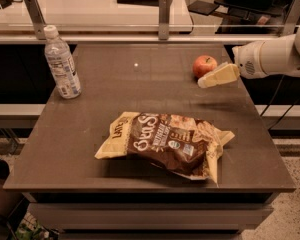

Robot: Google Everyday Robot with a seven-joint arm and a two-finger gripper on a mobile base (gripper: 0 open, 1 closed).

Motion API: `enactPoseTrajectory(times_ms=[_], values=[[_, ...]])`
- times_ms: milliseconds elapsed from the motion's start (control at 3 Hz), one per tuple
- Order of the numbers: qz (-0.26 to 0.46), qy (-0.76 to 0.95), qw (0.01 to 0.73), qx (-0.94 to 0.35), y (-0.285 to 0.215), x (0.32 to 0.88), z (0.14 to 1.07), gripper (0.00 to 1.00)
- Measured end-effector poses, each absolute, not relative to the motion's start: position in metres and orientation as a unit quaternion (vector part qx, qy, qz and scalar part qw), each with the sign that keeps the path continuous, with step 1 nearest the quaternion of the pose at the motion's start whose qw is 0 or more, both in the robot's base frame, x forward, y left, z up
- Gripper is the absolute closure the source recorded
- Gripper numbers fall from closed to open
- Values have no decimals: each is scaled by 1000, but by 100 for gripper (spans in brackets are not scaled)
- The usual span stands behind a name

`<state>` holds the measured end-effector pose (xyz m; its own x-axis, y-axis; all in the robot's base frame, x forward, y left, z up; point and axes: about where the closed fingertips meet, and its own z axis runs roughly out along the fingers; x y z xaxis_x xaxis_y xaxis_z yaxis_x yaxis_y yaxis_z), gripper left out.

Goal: Move apple near blue plastic bottle

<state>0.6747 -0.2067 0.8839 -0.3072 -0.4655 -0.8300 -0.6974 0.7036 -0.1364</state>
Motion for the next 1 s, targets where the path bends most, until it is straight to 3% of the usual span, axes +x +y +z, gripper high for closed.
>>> enactPoseTrajectory(times_ms=[1000], values=[[179, 798, 451, -358, -198, 712, 860, 0]])
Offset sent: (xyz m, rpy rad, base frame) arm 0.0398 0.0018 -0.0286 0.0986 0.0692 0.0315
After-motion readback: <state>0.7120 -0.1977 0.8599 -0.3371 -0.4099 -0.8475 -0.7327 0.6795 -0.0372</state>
